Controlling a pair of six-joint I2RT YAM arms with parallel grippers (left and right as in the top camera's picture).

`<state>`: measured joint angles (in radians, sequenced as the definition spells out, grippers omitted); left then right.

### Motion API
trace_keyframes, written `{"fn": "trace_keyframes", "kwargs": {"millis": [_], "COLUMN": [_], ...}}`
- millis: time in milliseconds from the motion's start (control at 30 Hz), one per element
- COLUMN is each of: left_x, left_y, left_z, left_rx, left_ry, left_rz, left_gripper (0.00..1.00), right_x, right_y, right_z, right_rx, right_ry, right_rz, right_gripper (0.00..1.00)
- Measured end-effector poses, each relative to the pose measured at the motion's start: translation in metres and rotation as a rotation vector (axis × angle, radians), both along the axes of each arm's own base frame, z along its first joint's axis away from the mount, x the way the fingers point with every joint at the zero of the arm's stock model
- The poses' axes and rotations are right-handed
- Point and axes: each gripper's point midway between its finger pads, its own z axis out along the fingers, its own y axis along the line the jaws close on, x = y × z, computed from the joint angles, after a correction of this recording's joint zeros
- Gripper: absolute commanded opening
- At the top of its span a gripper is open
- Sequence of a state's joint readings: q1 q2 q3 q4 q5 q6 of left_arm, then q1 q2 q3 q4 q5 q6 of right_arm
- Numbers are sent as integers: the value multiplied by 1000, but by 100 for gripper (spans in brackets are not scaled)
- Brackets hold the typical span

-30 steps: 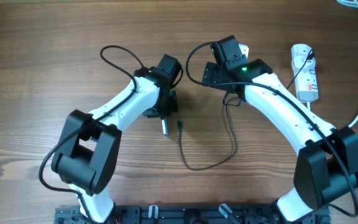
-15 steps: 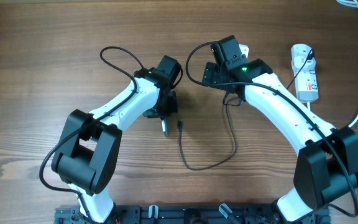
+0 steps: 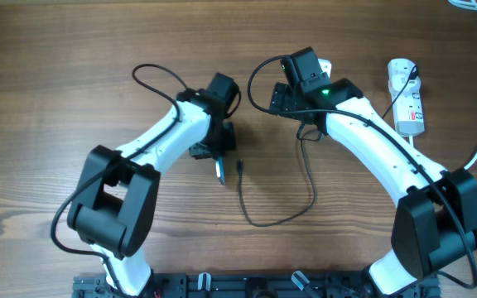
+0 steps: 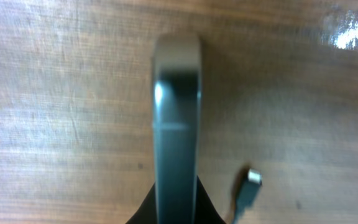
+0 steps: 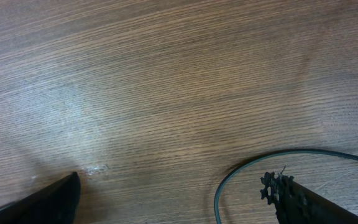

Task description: Plug charger to phone and switch on socket

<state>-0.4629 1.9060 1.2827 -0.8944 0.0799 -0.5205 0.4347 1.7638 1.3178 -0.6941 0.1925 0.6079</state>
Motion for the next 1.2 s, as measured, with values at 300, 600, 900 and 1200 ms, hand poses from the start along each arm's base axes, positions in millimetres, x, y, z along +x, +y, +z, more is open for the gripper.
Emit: {"fn": "trace_keyframes", "kwargs": {"millis": [300,600,900,1200], "left_x": [25,9,-6,-24], "left_y": [-16,-6,-21,-29], "left_z": [71,132,176,190], "left_rx": [-626,-988,-1167,-1145], "left_ry": [183,515,759,909], "left_rz": [190,497,613,693], "left_gripper": [4,4,4,4], "right_x": [0,0,0,0], "right_y": [0,0,0,0], "right_z": [0,0,0,0], "right_rx": [-1,-1,0,-1], "right_ry": [0,1,0,1], "right_rz": [0,0,0,0], "right_gripper": [100,100,100,100]}}
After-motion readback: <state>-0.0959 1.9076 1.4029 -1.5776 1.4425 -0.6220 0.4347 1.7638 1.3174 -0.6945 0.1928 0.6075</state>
